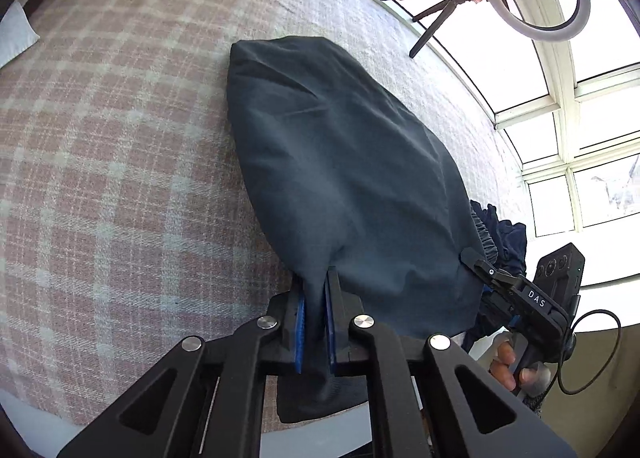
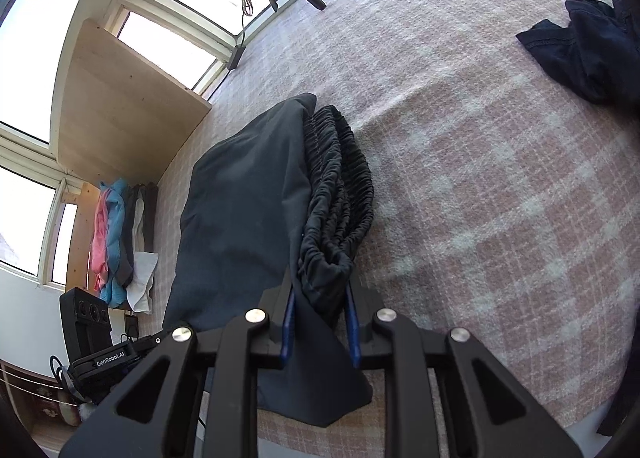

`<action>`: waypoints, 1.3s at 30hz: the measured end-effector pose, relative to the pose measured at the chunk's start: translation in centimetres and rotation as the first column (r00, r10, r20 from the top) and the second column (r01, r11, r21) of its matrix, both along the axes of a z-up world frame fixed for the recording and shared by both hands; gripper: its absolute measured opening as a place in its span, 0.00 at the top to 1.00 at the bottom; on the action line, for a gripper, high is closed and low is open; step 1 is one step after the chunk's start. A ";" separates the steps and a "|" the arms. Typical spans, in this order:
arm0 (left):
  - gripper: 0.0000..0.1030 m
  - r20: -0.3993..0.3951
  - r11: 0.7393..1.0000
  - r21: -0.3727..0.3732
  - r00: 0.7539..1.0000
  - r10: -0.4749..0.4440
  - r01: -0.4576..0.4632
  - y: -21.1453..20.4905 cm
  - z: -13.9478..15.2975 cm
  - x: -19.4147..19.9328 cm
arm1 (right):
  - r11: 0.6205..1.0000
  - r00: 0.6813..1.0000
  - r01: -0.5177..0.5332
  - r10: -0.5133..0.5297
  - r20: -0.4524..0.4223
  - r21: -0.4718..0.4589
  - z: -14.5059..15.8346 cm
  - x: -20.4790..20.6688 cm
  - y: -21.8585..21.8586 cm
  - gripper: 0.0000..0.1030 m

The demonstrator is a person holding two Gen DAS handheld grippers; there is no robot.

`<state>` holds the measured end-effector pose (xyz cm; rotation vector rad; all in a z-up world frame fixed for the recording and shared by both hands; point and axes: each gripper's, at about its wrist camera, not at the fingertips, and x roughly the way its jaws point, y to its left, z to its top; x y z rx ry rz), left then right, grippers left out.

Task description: Fold clothes

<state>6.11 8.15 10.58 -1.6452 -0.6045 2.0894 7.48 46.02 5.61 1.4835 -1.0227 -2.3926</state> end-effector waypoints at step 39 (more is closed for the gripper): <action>0.93 -0.364 0.916 -0.326 0.925 0.107 -0.234 -44.6 14.4 -16.7 | 0.969 0.876 -0.248 0.233 -0.422 0.019 19.4 -19.7 -46.6 0.82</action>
